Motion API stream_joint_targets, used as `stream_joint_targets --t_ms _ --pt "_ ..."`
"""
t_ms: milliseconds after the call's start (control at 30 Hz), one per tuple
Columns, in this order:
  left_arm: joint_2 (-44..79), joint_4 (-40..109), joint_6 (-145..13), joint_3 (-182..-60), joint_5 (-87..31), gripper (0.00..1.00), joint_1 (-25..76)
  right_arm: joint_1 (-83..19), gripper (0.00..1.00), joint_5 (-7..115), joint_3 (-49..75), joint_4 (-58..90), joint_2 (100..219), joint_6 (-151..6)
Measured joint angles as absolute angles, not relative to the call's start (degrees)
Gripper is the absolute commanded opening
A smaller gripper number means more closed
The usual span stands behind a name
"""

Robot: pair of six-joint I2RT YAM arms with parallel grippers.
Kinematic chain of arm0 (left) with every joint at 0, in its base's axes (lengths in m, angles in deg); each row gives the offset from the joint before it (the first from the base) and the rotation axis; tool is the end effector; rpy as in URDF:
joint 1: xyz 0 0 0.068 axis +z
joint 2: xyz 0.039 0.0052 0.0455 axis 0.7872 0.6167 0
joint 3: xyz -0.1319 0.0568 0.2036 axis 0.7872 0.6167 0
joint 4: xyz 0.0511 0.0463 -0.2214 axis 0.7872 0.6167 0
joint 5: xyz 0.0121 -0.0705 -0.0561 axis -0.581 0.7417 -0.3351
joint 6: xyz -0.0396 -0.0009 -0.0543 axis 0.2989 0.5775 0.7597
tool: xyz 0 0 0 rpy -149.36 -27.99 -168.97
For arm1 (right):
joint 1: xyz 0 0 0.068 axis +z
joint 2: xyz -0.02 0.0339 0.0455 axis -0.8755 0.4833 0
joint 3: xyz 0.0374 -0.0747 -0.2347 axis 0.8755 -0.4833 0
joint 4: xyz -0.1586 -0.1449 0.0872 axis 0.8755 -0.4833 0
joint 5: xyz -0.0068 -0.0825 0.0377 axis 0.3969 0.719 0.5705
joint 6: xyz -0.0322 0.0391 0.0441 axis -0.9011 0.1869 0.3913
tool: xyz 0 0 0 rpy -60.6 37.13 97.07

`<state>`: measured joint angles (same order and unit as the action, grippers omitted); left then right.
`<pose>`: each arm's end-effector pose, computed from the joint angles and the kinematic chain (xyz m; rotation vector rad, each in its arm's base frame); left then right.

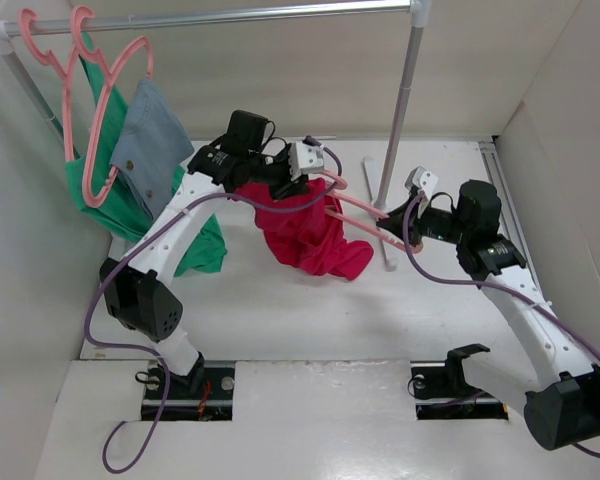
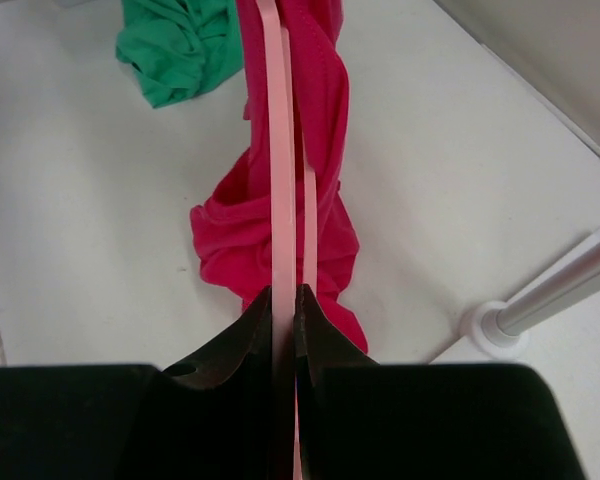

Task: Place the t-shirt on the hanger
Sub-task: Place tshirt on hanger

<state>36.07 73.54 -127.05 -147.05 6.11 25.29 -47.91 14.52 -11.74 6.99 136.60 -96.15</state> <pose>0.2892 -0.1855 0.3651 1.5539 1.2985 -0.5361 0.2035 0.0879 0.3176 -0.9926 1.5288 0.7128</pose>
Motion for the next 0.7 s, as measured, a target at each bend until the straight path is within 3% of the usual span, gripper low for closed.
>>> stream_joint_targets --t_ms 67,333,400,433,467,500,533,567,700 --pt "36.0 74.3 -127.9 -146.7 6.2 0.00 25.0 -47.9 0.00 15.9 -11.7 7.0 136.8 -96.4" --pt "35.7 77.1 -129.3 -145.3 6.4 0.00 25.3 -47.9 0.00 16.6 -11.0 6.5 139.1 -97.9" --pt "35.5 77.1 -129.2 -145.0 7.4 0.00 26.0 -47.7 0.22 16.7 -10.6 6.5 139.5 -98.2" --pt "35.5 77.1 -128.9 -144.8 7.9 0.00 26.5 -47.5 0.45 16.9 -10.4 6.5 139.7 -98.2" --pt "35.5 77.3 -128.6 -144.6 8.3 0.00 26.9 -47.5 0.78 17.4 -10.1 7.0 140.1 -97.8" --pt "35.4 77.3 -127.9 -144.2 8.8 0.00 27.1 -47.6 0.89 17.8 -9.5 7.6 140.6 -97.5" --pt "35.3 77.1 -126.8 -143.8 8.8 0.00 27.3 -47.9 0.97 18.0 -8.7 8.1 141.2 -97.4" --pt "35.3 76.7 -125.9 -143.4 8.9 0.00 27.5 -48.0 1.00 18.3 -7.8 8.3 141.9 -97.0" --pt "34.6 72.7 -119.7 -141.3 7.6 0.00 29.1 -48.3 1.00 23.5 -4.5 8.8 143.6 -94.5"
